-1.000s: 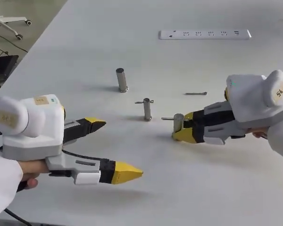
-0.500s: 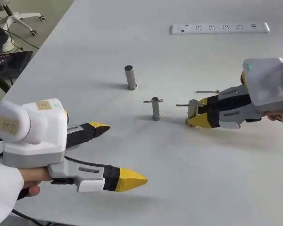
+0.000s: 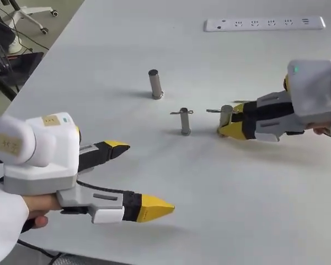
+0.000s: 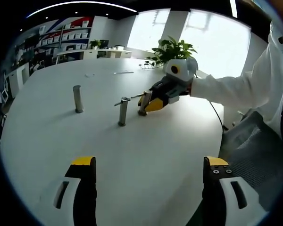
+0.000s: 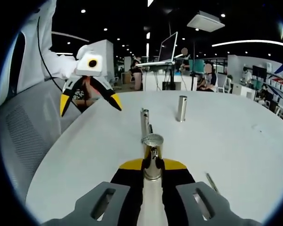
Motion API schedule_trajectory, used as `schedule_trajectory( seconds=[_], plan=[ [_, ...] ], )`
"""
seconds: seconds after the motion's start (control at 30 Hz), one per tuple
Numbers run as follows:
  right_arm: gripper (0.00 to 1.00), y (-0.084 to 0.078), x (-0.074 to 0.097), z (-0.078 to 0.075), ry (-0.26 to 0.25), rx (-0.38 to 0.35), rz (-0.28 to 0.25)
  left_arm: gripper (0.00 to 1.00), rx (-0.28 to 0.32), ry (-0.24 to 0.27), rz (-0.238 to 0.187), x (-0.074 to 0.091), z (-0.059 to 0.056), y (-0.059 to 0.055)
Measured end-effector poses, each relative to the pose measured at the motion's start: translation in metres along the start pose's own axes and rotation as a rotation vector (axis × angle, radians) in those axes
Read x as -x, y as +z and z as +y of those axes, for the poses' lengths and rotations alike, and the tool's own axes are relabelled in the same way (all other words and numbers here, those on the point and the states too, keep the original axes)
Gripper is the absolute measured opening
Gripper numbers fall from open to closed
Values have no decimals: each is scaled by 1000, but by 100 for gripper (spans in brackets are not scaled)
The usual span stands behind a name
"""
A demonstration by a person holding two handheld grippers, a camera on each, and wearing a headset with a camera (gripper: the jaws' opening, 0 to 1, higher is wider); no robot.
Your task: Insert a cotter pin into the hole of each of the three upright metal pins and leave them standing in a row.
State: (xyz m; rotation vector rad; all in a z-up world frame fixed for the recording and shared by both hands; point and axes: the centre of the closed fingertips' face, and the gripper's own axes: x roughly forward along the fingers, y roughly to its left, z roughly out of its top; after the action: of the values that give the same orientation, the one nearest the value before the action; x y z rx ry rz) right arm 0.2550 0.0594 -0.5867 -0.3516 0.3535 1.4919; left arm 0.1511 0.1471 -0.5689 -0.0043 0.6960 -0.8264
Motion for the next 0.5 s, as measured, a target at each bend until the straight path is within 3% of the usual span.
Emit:
schedule_trajectory(
  seconds=[0.07,0.13,0.2,0.3,0.43,0.5],
  plan=[
    [8,0,0,0,-3,0,-2,94,0,2,1,1,0,0],
    [9,0,1,0,-6,-53,2,94,3,4,-1,2,0,0],
    [12,4,3,1,-4,-16,-3,95,3,7,-2,3,0,0],
    [29,12,9,-2,-25,-21,-26,96,-2,13,-10,4,1,3],
    [41,22,22,6,-54,-51,-20,94,-19,12,-47,6,-2,14],
    [53,29,31,7,-115,-126,-37,95,-16,7,-74,7,-4,19]
  ],
)
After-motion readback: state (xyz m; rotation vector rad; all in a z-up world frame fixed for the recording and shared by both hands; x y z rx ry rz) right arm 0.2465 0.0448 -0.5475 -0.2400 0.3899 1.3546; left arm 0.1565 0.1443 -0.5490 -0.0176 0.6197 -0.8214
